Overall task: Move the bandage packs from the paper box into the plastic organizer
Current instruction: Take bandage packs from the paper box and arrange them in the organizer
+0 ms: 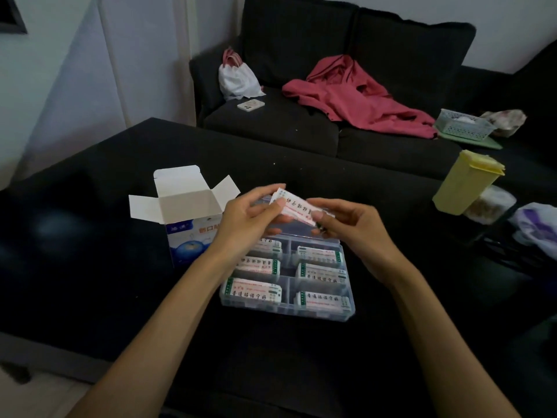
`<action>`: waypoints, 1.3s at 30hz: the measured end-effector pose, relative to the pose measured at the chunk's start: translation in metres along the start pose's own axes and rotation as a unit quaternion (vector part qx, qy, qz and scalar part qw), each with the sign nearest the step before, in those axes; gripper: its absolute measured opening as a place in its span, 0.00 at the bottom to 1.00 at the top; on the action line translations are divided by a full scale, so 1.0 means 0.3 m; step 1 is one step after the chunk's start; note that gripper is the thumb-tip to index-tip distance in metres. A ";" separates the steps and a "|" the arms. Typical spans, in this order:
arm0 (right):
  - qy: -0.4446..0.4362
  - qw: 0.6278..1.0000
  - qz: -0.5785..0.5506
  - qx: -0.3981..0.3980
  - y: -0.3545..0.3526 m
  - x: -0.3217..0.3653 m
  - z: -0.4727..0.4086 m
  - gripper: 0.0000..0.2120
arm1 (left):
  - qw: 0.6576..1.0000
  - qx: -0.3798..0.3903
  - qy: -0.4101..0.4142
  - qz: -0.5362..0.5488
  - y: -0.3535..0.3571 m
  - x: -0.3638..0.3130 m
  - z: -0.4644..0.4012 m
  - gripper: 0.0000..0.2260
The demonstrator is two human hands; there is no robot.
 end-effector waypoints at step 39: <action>0.027 0.886 0.452 -0.102 -0.143 -0.266 -0.069 0.10 | 0.840 0.171 0.013 -0.515 0.174 0.150 -0.045 0.17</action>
Point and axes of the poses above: each hand's wrist, its own z-axis away from the middle knuckle, its own y-axis out of the palm, x = y × z, the point moved 4 cm from there along -z, towards the middle knuckle, and after that the axes turned 7 degrees about y, right-handed, at the moved point
